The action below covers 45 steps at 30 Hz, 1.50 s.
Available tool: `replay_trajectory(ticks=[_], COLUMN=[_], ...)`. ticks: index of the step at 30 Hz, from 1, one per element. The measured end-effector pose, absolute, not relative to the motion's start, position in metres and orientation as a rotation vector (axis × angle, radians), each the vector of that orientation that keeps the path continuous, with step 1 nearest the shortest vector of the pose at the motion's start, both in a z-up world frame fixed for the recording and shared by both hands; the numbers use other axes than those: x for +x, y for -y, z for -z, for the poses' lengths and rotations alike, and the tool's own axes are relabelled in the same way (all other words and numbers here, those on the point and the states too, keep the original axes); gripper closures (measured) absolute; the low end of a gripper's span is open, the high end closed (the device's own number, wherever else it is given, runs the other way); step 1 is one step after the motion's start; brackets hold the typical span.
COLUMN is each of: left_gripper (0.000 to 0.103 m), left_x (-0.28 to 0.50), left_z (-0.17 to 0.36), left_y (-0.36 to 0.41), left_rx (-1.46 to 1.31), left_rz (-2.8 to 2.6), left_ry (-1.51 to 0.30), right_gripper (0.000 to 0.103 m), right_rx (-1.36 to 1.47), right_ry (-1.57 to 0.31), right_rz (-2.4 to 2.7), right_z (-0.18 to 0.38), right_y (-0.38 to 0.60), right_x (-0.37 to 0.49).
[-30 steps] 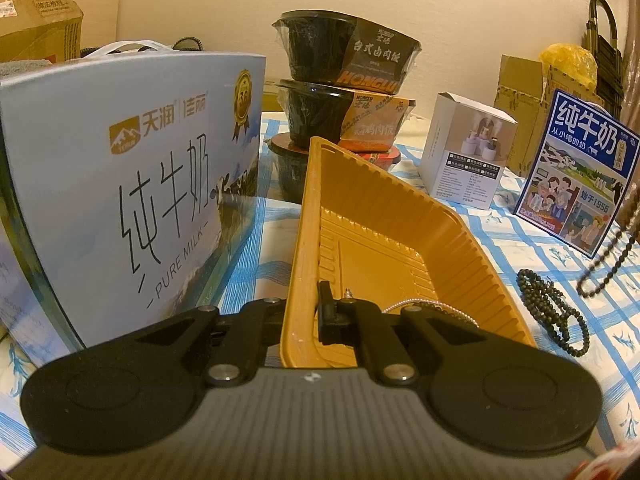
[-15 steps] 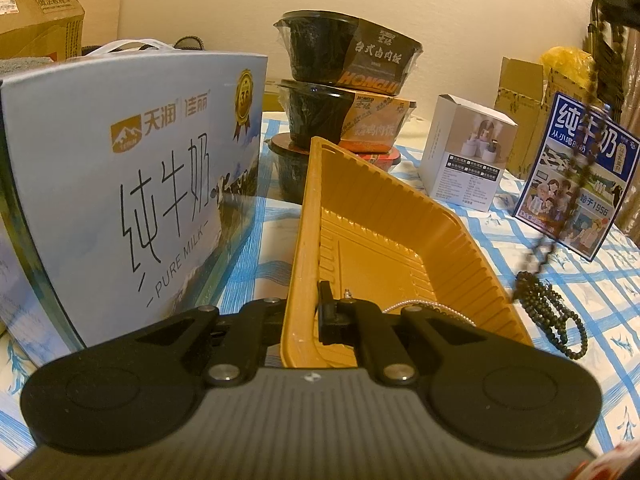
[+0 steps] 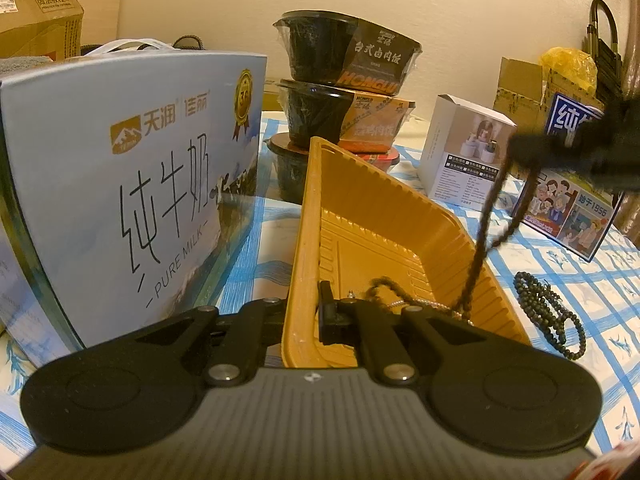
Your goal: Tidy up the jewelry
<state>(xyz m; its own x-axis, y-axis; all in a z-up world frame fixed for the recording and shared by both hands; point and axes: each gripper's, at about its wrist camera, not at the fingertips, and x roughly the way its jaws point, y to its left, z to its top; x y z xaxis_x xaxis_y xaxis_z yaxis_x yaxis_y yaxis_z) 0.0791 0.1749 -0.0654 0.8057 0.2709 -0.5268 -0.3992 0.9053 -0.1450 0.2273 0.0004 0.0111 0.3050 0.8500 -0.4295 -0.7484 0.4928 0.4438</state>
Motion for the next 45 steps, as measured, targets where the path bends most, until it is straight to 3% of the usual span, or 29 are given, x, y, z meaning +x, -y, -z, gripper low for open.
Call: replay_trajectory(ticks=[6,14,22,24,27,35,45], left_gripper=[0.097,0.097,0.097,0.097,0.097,0.097,0.097], left_x=[0.079,0.079,0.079,0.080,0.080,0.080,0.081], left_z=[0.066,0.065,0.065,0.065,0.065,0.066,0.066], left_y=[-0.175,-0.175,-0.174,-0.175,-0.174,-0.175,-0.175], left_rx=[-0.257,-0.258,-0.251,-0.253,-0.249,-0.245,-0.243], left_rz=[-0.364,-0.366,-0.365,-0.368,-0.368,-0.367,-0.368], left_ry=[-0.524,-0.525,-0.527,-0.528,-0.529,-0.532,-0.534], right_gripper=[0.096,0.096,0.095,0.087,0.056,0.055,0.055], right_rx=[0.197,0.284,0.153,0.154,0.197,0.228,0.170], right_ry=[-0.770,-0.733,-0.811,-0.812,-0.775,-0.706,-0.754], right_rz=[-0.988,-1.154,-0.992,-0.977,-0.963,-0.826,-0.613], right_z=[0.025,0.025,0.064,0.066,0.062,0.055,0.081], right_y=[-0.001,-0.008,-0.002,0.005,0.020,0.073,0.131], right_x=[0.225,0.205,0.194,0.194,0.193,0.202,0.217])
